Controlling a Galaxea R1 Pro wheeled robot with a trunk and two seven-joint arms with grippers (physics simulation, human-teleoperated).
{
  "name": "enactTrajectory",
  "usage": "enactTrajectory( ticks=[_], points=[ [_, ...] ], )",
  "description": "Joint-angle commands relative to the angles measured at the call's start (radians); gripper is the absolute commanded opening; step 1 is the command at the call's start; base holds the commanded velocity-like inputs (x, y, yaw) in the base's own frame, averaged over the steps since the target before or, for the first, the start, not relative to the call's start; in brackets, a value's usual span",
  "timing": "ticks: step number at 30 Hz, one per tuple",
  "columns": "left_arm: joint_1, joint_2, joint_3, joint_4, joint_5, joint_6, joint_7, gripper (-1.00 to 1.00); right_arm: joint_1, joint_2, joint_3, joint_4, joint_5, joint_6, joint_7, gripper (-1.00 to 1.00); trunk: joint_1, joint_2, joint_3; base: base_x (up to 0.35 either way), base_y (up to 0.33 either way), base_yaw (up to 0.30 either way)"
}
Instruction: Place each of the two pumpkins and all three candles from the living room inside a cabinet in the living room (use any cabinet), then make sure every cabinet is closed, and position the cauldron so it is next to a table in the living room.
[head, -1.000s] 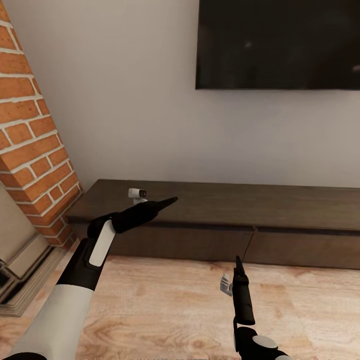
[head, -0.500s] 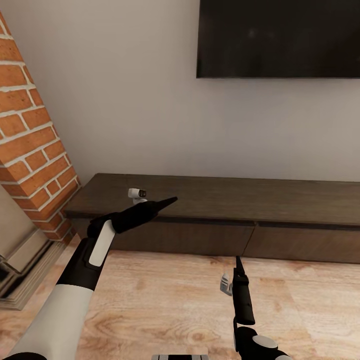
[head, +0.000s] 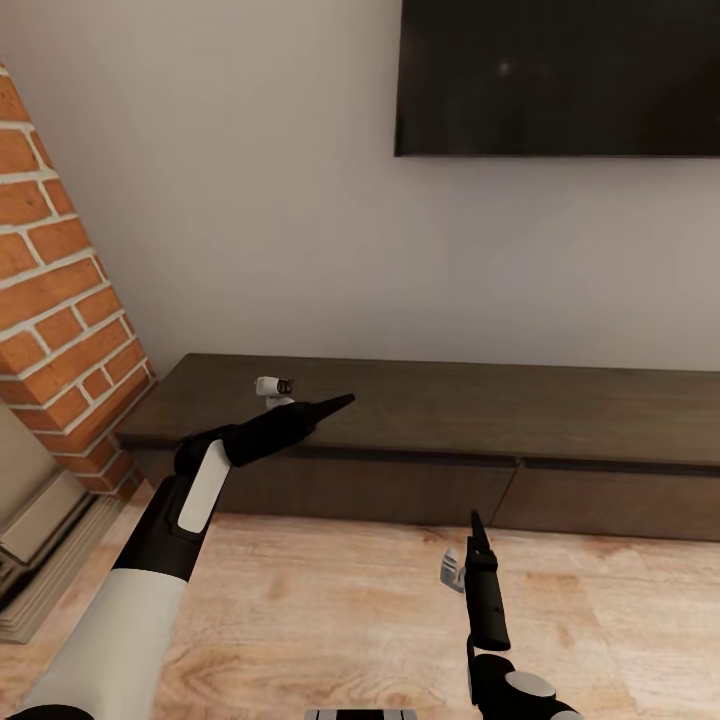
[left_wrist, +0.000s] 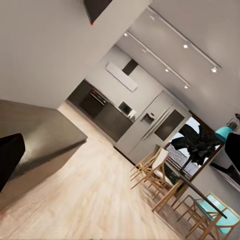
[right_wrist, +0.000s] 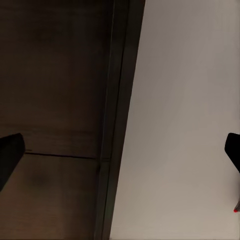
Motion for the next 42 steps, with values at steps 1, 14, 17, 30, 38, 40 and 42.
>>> enactTrajectory(
  ticks=[1, 14, 17, 30, 38, 40, 42],
  points=[
    [0.0, 0.0, 0.0, 0.0, 0.0, 0.0, 0.0, 1.0, 0.0, 0.0, -0.001, 0.0, 0.0, 0.0, 0.0, 1.0, 0.0, 0.0, 0.0, 0.329, 0.0, 0.0],
    [0.0, 0.001, 0.0, 0.0, 0.001, 0.0, -0.001, 1.0, 0.0, 0.001, 0.0, -0.001, 0.001, 0.005, -0.05, 1.0, 0.0, 0.0, 0.0, 0.154, 0.0, 0.0],
    [0.0, 0.002, 0.0, 0.0, 0.003, 0.0, -0.001, 1.0, 0.0, 0.001, 0.0, 0.003, 0.002, 0.005, -0.071, 1.0, 0.0, 0.0, 0.0, 0.002, 0.0, 0.0],
    [0.0, 0.001, 0.0, 0.0, 0.003, 0.0, -0.002, 1.0, 0.0, 0.011, 0.0, 0.004, -0.009, 0.005, -0.066, 1.0, 0.0, 0.0, 0.0, 0.179, 0.0, 0.0],
    [0.0, 0.001, 0.0, 0.0, 0.002, 0.0, -0.002, 1.0, 0.0, 0.015, 0.0, 0.005, -0.006, 0.005, -0.066, 1.0, 0.0, 0.0, 0.0, 0.024, 0.0, 0.0],
    [0.0, 0.001, 0.0, 0.0, 0.002, 0.0, -0.002, 1.0, 0.0, 0.015, 0.0, 0.005, -0.004, 0.005, -0.065, 1.0, 0.0, 0.0, 0.0, 0.002, 0.0, 0.0],
    [0.0, 0.001, 0.0, 0.0, 0.002, 0.0, -0.002, 1.0, 0.0, 0.02, -0.001, 0.006, -0.003, 0.005, -0.065, 1.0, 0.0, 0.0, 0.0, 0.0, 0.0, 0.0]
  ],
)
